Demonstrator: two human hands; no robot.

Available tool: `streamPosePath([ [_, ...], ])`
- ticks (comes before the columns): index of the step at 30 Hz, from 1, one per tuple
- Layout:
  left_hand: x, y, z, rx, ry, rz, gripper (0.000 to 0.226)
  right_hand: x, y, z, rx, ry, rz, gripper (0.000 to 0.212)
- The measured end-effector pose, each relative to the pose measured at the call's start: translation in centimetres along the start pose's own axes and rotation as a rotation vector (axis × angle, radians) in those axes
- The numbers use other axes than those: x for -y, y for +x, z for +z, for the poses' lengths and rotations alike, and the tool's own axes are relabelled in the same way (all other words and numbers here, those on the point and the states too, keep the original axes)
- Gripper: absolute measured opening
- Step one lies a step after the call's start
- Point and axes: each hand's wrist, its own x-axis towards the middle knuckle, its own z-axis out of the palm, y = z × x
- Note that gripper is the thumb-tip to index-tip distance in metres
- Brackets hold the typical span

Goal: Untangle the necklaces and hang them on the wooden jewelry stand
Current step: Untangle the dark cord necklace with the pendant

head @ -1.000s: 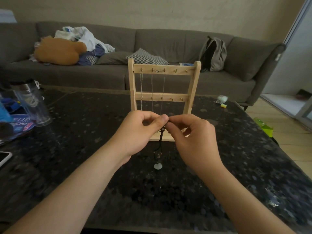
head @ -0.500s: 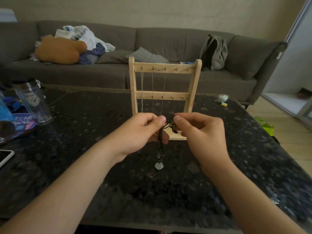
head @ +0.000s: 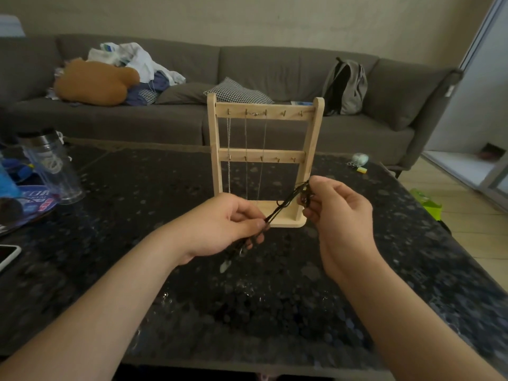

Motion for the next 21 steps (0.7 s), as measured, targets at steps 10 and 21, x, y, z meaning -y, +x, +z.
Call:
streamPosePath([
  [10, 0.7, 0.8, 0.8, -0.001, 0.006, -0.087, 0.013, -0.3, -0.4, 0.5, 0.031, 0.066, -0.09, 0.011],
  [21, 0.8, 1.1, 0.4, -0.101, -0.012, -0.103, 0.032, 0.2, -0.3, 0.1, 0.023, -0.012, -0.153, 0.013],
])
